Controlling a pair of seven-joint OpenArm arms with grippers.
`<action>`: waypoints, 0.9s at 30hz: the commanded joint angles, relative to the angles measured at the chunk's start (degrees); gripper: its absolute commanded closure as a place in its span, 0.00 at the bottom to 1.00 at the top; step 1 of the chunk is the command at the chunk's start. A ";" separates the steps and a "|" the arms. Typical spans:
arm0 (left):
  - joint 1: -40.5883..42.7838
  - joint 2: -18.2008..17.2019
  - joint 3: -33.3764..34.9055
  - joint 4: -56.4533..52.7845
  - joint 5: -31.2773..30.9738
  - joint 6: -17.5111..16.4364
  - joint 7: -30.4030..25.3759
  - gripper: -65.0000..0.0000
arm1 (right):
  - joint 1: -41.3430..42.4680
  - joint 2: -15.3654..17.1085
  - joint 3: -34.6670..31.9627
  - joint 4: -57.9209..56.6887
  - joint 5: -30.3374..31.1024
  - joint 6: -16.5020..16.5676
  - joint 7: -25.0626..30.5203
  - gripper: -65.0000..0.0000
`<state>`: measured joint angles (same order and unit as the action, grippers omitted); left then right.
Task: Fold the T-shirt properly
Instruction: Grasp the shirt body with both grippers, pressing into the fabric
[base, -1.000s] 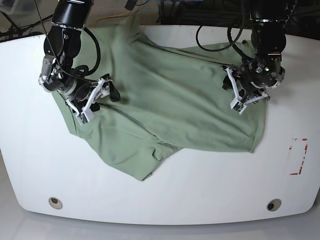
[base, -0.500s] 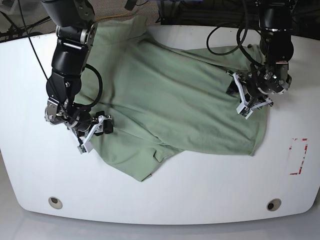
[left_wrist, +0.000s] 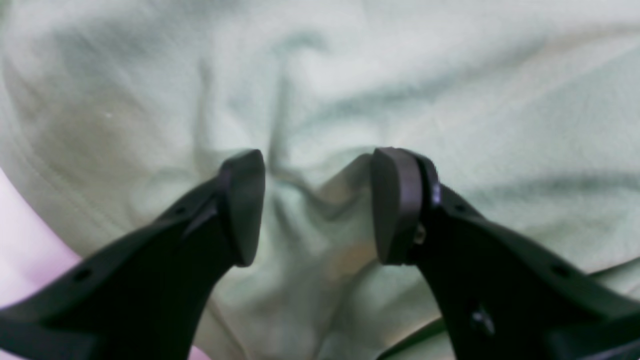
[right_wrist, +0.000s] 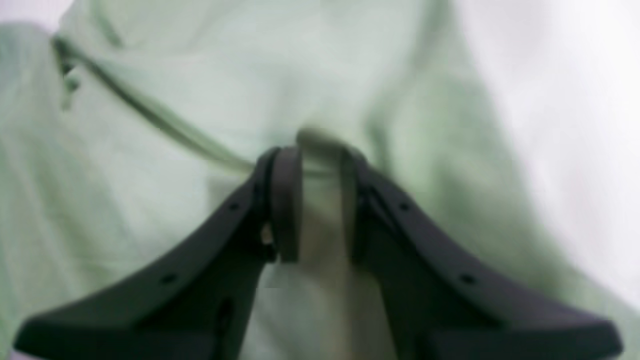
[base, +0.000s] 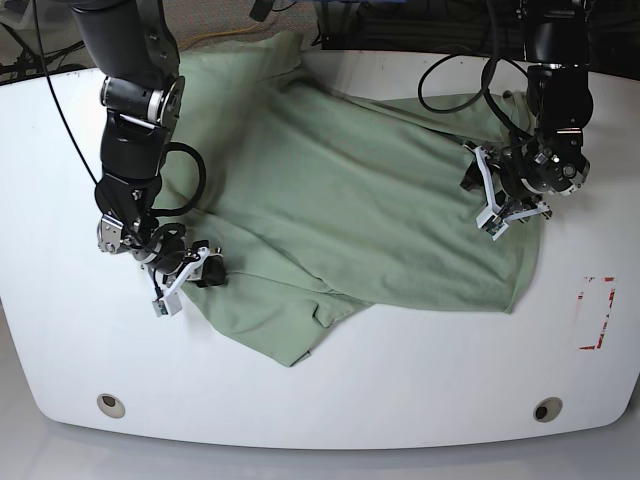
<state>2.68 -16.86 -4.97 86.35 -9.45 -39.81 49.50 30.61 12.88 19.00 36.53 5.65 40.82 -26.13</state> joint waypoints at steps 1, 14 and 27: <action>-0.79 -0.68 0.18 0.03 2.73 -0.19 2.50 0.51 | 3.19 1.93 -0.15 -2.82 -1.83 -0.86 2.35 0.78; -1.58 -0.41 -0.17 13.65 2.38 -0.19 7.08 0.51 | 9.26 3.07 0.20 -0.18 -2.44 -0.82 -0.02 0.78; -0.52 -0.32 -0.35 18.40 2.38 -0.19 9.36 0.51 | -15.62 -0.27 0.20 45.88 12.59 -0.82 -27.54 0.78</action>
<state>2.63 -16.60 -4.97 103.72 -6.87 -40.10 59.57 14.68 13.02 19.18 78.08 16.88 39.90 -54.72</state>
